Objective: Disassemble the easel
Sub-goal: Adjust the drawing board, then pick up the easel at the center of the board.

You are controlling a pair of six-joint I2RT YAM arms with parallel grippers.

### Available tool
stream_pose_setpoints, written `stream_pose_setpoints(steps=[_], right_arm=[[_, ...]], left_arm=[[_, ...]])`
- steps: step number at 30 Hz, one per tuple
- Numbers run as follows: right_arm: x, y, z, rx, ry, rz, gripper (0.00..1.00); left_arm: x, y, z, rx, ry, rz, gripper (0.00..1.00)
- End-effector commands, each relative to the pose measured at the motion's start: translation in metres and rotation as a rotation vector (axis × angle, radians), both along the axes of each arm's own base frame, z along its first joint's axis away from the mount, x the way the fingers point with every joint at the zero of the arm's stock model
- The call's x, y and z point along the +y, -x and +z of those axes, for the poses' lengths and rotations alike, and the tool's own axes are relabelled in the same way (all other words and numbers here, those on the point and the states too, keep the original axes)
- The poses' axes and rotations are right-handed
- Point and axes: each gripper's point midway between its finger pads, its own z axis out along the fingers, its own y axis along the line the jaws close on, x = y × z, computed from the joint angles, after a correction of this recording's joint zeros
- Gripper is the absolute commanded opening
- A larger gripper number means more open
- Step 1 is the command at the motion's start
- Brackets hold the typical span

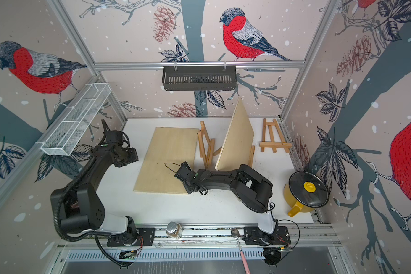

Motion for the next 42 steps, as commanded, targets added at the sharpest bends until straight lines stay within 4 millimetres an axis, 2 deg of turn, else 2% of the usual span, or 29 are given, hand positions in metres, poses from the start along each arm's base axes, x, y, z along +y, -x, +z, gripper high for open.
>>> stream_pose_setpoints(steps=[1,4,8,12,14,17,20,22,24,27,29,33,36,42], right_arm=[[-0.010,0.011,-0.013,0.065,0.037,0.015,0.13],[-0.020,0.005,-0.005,0.030,0.050,-0.016,0.17],[-0.031,-0.001,0.020,-0.028,0.040,-0.047,0.30],[-0.024,0.003,0.063,-0.101,-0.015,0.008,0.31],[-0.008,0.014,0.095,-0.146,-0.079,0.096,0.31],[0.020,0.044,0.160,-0.199,-0.249,0.276,0.32],[0.028,0.069,0.245,-0.278,-0.499,0.395,0.35],[0.011,0.076,0.307,-0.392,-0.661,0.408,0.39],[-0.016,0.074,0.355,-0.518,-0.798,0.374,0.41],[-0.062,0.068,0.403,-0.665,-0.923,0.292,0.44],[-0.089,0.059,0.418,-0.725,-0.929,0.212,0.45],[-0.126,0.040,0.421,-0.796,-0.855,0.069,0.48],[-0.142,0.031,0.417,-0.810,-0.820,0.010,0.51],[-0.163,0.024,0.414,-0.838,-0.816,-0.048,0.53]], left_arm=[[-0.003,-0.001,0.001,0.002,0.014,-0.017,0.59],[-0.005,-0.002,0.003,-0.006,0.027,-0.024,0.59],[-0.011,-0.005,0.012,-0.043,0.052,-0.045,0.58],[-0.038,-0.015,0.037,-0.151,0.160,-0.126,0.53],[-0.057,-0.019,0.056,-0.227,0.207,-0.183,0.52],[-0.091,-0.023,0.089,-0.354,0.244,-0.281,0.53],[-0.128,-0.024,0.123,-0.480,0.296,-0.370,0.54],[-0.150,-0.023,0.142,-0.536,0.309,-0.412,0.55],[-0.173,-0.022,0.154,-0.569,0.320,-0.452,0.56],[-0.213,-0.020,0.163,-0.591,0.321,-0.516,0.56],[-0.238,-0.019,0.162,-0.603,0.307,-0.547,0.57],[-0.282,-0.014,0.149,-0.613,0.295,-0.592,0.59],[-0.304,-0.011,0.143,-0.617,0.314,-0.622,0.64],[-0.331,-0.013,0.130,-0.598,0.345,-0.649,0.66]])
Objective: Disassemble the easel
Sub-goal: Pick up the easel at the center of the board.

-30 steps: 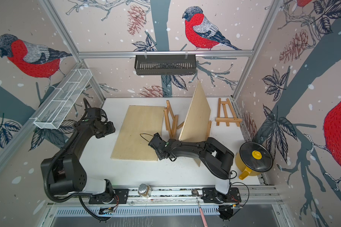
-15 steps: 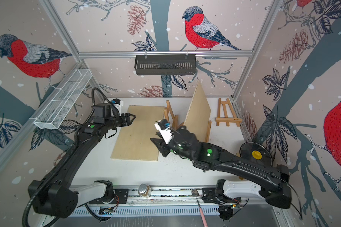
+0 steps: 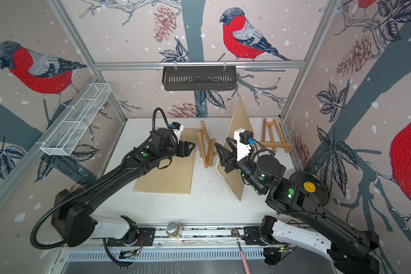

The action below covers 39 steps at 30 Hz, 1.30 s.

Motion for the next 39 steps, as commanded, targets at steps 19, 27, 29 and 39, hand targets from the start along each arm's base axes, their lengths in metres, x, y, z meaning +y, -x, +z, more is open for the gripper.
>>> stream_pose_setpoints(steps=[19,27,29,39], right_arm=[[-0.036,-0.024,-0.014,0.008,-0.002,-0.096,0.54],[-0.045,-0.034,-0.024,0.027,0.007,-0.113,0.55],[-0.047,-0.036,-0.026,0.032,0.008,-0.115,0.55],[-0.049,-0.044,-0.035,0.059,0.011,-0.105,0.54]], left_arm=[[-0.048,-0.035,-0.018,-0.072,0.000,0.074,0.51],[-0.057,-0.045,-0.027,-0.071,0.000,0.074,0.45],[-0.057,-0.048,-0.030,-0.064,-0.013,0.084,0.39],[-0.047,-0.046,-0.023,-0.086,-0.077,0.086,0.15]])
